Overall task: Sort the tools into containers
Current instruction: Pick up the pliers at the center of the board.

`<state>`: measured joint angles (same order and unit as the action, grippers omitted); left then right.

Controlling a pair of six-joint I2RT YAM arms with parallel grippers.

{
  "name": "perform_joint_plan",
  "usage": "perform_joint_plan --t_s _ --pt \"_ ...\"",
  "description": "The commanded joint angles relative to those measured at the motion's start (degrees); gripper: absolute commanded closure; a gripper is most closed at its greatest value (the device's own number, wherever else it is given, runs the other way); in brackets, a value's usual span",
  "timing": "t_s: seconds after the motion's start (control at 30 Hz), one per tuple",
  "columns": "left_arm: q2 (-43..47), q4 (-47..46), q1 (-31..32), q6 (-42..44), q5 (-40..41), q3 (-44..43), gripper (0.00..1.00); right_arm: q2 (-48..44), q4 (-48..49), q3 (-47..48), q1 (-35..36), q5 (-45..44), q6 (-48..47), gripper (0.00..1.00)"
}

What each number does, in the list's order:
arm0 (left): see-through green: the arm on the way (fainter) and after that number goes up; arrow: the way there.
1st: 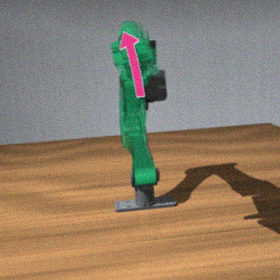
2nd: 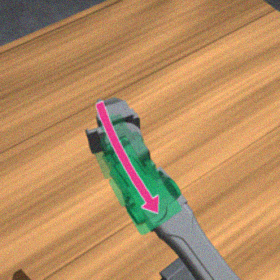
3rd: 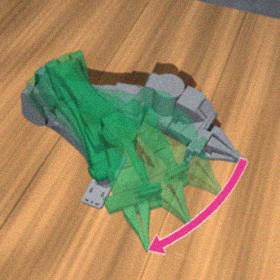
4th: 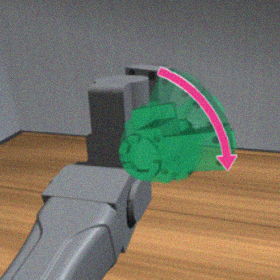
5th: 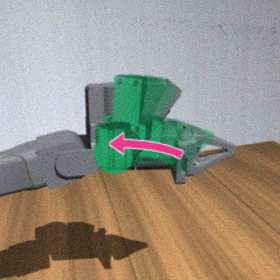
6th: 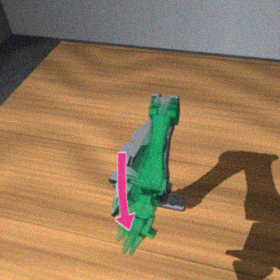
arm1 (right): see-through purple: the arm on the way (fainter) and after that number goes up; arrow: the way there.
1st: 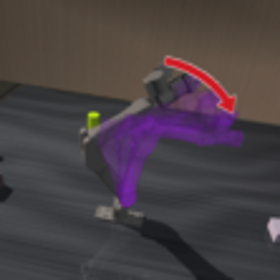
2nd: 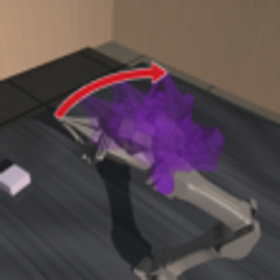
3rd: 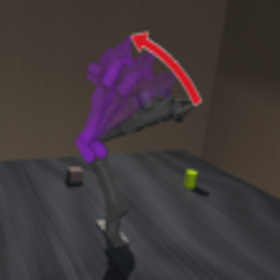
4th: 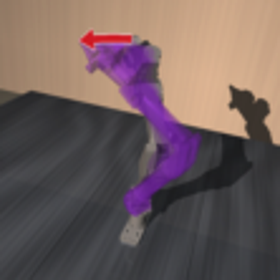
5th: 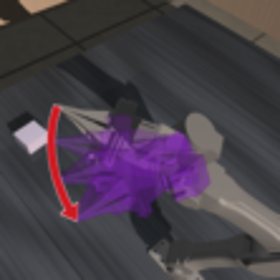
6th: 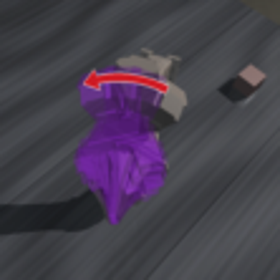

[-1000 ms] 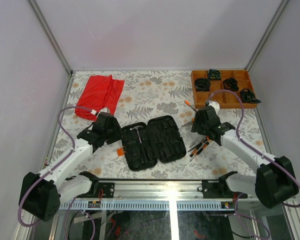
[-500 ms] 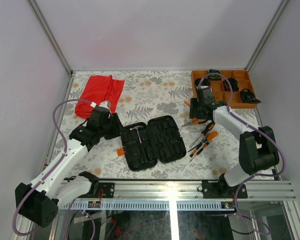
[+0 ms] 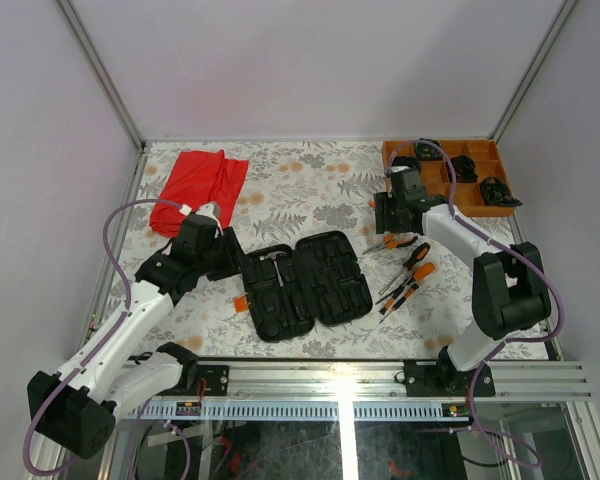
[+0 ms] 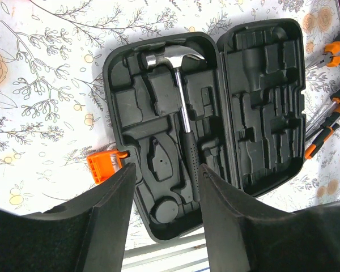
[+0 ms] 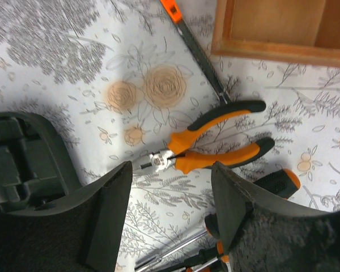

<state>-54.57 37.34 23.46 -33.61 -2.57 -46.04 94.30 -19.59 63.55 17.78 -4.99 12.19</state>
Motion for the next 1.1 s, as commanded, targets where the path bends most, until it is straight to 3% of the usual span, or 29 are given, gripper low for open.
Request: perform_joint_plan --t_s 0.0,0.23,0.43,0.6,0.77,1.07 --pt "1.0 -0.1 -0.3 1.3 -0.8 -0.5 0.53 -5.8 9.1 -0.2 -0.2 -0.2 -0.7 0.36" --pt "1.7 -0.4 -0.3 1.4 -1.0 -0.5 0.52 -14.3 30.6 -11.2 -0.2 6.2 -6.2 0.37" --pt "2.4 -0.6 -0.3 1.4 -0.9 -0.4 0.51 -16.0 36.7 -15.2 -0.2 8.7 -21.2 0.38" --pt "2.4 -0.7 -0.3 1.4 -0.9 -0.4 0.50 -14.3 25.2 -12.0 -0.3 19.6 -41.1 0.38" --pt "2.6 -0.7 -0.3 1.3 -0.9 -0.3 0.50 -9.7 8.1 -3.9 -0.2 27.7 -52.9 0.37" --pt "2.6 -0.6 -0.3 1.1 -0.8 -0.3 0.49 0.6 -11.4 7.6 -0.2 23.6 -66.2 0.36"
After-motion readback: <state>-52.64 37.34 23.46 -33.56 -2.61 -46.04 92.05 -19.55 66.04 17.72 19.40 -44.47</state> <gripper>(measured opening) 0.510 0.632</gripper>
